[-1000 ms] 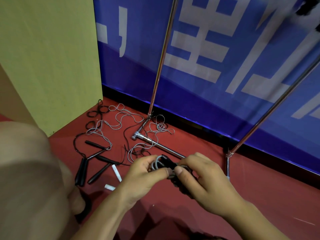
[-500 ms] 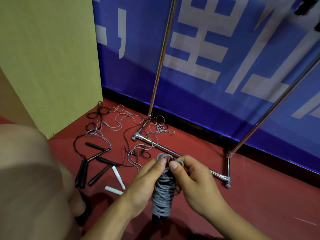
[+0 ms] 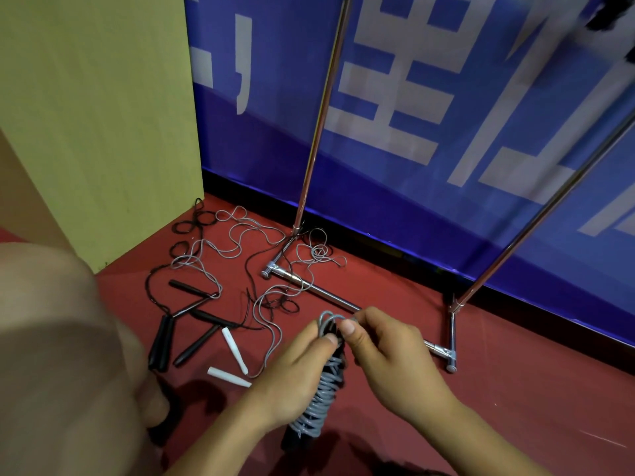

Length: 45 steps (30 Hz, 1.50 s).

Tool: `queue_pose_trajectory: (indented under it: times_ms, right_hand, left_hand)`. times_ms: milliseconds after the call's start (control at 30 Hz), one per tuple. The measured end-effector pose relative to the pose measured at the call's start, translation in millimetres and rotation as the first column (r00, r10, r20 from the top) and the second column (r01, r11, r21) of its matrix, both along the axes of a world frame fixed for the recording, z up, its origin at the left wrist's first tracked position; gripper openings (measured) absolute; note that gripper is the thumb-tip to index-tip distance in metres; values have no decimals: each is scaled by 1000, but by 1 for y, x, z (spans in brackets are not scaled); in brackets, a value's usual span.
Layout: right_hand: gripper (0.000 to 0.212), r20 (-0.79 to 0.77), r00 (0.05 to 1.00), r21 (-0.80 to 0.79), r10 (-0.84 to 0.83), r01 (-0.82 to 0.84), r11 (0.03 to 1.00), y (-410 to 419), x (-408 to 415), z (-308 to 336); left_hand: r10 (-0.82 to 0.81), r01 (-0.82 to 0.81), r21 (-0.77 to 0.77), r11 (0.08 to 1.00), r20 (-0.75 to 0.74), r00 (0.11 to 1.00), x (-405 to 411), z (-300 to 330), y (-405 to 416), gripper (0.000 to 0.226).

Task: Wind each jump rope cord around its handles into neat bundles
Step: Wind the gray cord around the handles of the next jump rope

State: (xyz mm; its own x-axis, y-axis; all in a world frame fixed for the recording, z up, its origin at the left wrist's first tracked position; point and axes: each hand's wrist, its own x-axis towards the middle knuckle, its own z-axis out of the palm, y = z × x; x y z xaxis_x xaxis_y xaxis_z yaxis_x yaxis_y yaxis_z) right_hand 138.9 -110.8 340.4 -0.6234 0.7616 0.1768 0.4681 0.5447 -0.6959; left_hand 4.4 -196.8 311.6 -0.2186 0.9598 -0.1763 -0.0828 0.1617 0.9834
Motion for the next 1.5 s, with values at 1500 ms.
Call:
queue_pose_trajectory:
  times_ms: [1500]
  right_hand:
    - [10,-77,989,-314,-125,95,945,0,-9,-5]
  left_hand:
    - [-28,26,-14,1000,-250,968,-4,-13,4,35]
